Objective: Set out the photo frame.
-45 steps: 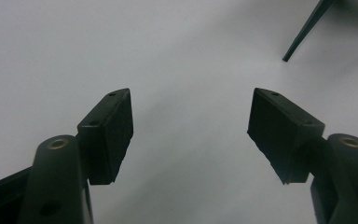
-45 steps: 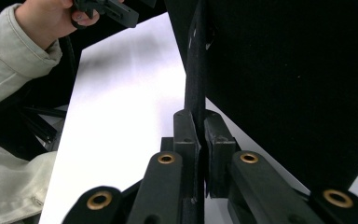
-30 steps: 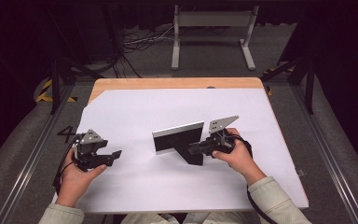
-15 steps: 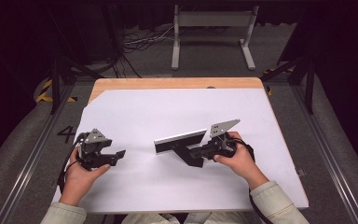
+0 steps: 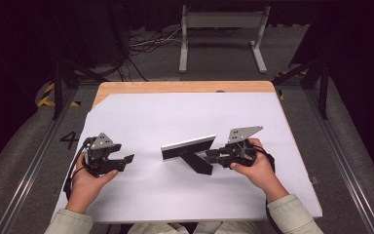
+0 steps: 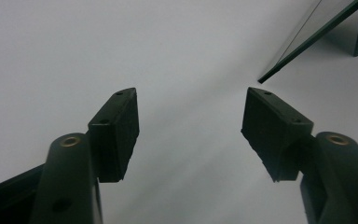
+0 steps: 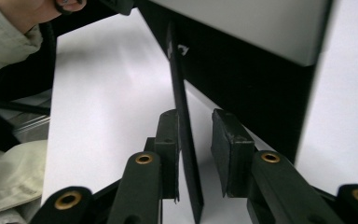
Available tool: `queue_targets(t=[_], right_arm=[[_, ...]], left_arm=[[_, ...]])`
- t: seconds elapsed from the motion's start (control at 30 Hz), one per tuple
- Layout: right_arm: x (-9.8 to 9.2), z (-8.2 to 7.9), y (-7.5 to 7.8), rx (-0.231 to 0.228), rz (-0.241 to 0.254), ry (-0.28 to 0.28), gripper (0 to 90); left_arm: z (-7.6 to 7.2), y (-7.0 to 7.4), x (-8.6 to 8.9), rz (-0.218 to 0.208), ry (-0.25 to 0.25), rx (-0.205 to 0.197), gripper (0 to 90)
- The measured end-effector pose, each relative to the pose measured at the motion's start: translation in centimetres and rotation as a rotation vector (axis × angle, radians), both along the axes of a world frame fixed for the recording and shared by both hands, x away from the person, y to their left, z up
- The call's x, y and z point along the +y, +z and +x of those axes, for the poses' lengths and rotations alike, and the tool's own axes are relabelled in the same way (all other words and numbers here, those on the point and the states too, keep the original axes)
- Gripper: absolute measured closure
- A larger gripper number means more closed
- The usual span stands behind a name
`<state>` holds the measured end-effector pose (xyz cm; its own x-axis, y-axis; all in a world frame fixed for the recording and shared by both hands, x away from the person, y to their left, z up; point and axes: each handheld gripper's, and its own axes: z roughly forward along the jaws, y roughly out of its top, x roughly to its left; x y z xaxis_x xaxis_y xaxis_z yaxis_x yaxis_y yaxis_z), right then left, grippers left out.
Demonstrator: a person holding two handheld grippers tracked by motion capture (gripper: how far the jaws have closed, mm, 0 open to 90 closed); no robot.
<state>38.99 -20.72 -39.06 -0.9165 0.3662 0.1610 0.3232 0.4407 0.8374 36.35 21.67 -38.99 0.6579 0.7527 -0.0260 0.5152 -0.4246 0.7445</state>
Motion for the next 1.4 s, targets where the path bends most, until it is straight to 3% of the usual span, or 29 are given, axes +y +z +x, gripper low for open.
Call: queue_targets(t=[0.23,0.27,0.3,0.47,0.7,0.93,1.2,1.4], right_arm=[[-1.6,-1.2,1.6,-0.052,-0.019,-0.076,72.5],[-1.6,-1.2,1.6,-0.052,-0.019,-0.076,72.5],[-1.9,-1.5,1.9,-0.060,-0.021,-0.079,75.0],[-2.3,-2.2,2.5,-0.081,-0.048,-0.087,78.3],[-2.7,-2.8,2.9,-0.100,-0.066,-0.103,79.3],[-3.1,-2.9,3.0,-0.097,-0.071,-0.117,80.0],[-3.4,-2.8,3.0,-0.093,-0.075,-0.122,80.3],[-3.4,-2.4,2.4,-0.080,-0.082,-0.133,80.9]], left_arm=[[-0.2,0.3,-0.5,-0.017,-0.044,-0.013,66.4],[-0.2,0.4,-0.6,-0.019,-0.049,-0.015,66.4],[-0.3,0.6,-0.7,-0.012,-0.062,-0.030,74.7],[-0.7,1.1,-1.0,-0.021,-0.075,-0.066,89.8],[-1.2,1.5,-1.4,-0.073,-0.086,-0.091,90.0],[-1.5,1.6,-2.0,-0.137,-0.104,-0.089,90.0],[-2.1,1.6,-3.5,-0.121,-0.155,-0.071,90.0],[-2.0,1.4,-4.4,-0.091,-0.131,-0.066,90.0]])
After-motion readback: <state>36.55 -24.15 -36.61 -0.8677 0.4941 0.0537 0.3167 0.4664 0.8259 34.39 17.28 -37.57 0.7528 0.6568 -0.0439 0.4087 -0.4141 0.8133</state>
